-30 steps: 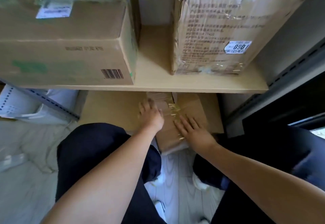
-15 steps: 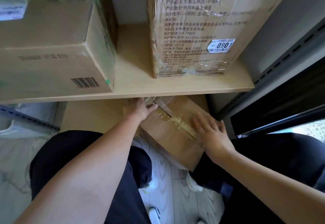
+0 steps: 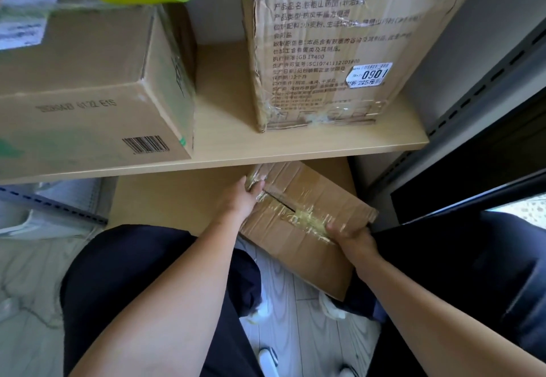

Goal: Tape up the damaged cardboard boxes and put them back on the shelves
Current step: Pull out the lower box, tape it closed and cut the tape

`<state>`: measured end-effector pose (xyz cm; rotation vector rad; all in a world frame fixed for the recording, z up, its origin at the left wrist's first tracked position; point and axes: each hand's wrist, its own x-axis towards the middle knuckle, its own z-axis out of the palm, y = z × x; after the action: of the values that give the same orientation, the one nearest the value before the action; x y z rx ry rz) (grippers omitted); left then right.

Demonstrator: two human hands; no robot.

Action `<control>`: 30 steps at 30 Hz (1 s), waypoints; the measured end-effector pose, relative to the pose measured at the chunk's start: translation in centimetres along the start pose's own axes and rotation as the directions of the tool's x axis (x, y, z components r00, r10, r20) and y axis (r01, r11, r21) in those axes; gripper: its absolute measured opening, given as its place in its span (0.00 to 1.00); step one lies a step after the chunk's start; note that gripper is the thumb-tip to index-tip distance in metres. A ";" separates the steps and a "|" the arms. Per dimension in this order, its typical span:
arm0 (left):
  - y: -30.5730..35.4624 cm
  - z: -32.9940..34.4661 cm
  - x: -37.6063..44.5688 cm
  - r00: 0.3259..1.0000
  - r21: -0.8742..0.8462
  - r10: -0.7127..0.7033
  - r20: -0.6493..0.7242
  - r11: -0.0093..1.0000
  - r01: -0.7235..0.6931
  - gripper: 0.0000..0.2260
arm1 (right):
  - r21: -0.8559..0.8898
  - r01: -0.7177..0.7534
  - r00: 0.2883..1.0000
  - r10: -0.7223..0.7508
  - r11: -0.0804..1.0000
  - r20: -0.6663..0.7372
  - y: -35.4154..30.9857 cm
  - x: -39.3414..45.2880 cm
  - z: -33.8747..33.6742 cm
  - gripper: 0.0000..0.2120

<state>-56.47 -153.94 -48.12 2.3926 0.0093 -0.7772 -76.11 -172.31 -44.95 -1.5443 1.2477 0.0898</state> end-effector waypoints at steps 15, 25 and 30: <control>0.8 1.3 -7.1 0.927 0.188 -0.236 -0.292 0.936 0.297 0.41 | -0.288 0.066 0.992 -0.093 0.956 -0.084 -2.2 1.0 2.3 0.48; 1.7 -1.4 -6.4 0.948 0.308 -0.195 -0.251 0.913 0.269 0.40 | -0.341 0.127 0.989 -0.145 0.932 -0.028 -4.7 0.9 1.9 0.45; 1.1 -4.1 -9.4 0.960 0.315 -0.066 -0.272 0.937 0.153 0.22 | -0.483 0.226 0.974 -0.182 0.846 0.136 -6.9 0.3 -0.9 0.34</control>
<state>-61.86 -150.88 -39.83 2.8249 0.1293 -0.5433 -71.46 -174.20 -40.10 -2.0888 1.0270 0.3597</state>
